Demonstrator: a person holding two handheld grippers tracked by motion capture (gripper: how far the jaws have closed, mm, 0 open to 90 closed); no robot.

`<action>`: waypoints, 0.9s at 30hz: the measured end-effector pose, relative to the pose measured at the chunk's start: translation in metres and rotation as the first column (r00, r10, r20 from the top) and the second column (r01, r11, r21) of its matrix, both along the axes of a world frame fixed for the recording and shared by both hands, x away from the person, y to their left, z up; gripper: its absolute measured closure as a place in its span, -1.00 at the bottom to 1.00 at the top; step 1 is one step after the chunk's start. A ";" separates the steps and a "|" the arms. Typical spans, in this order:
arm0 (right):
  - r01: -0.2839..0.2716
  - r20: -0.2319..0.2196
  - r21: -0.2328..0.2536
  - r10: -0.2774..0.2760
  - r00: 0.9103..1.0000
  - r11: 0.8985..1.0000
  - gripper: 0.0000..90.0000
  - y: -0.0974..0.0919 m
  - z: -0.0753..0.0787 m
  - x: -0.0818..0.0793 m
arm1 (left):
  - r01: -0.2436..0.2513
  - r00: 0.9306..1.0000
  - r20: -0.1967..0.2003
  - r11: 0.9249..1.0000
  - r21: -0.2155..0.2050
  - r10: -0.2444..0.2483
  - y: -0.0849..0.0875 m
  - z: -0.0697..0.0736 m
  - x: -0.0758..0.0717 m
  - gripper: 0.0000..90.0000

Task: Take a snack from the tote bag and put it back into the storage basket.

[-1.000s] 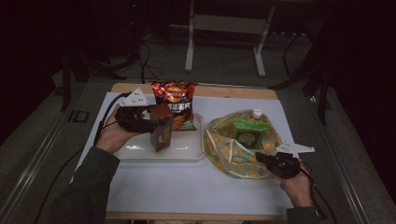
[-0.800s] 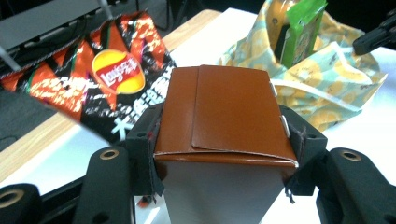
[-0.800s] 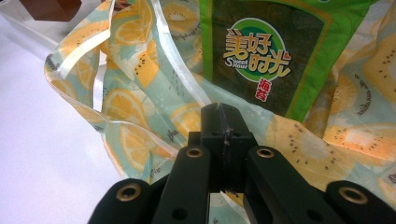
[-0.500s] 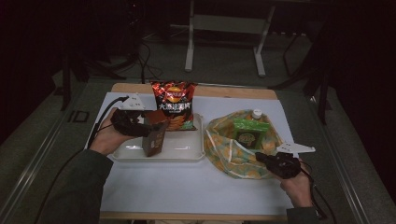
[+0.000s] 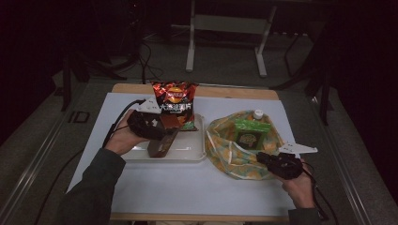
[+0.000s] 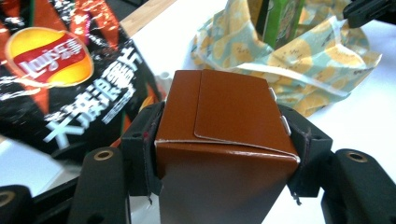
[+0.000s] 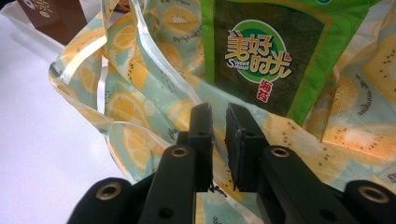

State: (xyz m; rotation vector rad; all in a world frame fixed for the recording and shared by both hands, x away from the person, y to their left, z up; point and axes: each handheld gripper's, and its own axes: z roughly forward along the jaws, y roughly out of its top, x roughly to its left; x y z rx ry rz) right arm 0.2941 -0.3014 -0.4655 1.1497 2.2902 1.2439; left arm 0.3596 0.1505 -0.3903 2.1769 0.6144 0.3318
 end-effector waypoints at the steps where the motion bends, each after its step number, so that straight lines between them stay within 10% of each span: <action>1: 0.000 0.001 0.001 0.000 1.000 1.000 0.77 0.000 0.000 0.000 | 0.005 1.000 -0.005 1.000 -0.006 -0.005 -0.002 -0.001 0.001 -0.14; 27: 0.004 0.018 0.027 -0.004 1.000 1.000 0.74 -0.004 0.006 -0.003 | 0.133 0.985 -0.115 0.991 0.010 -0.131 -0.058 -0.019 0.017 -0.24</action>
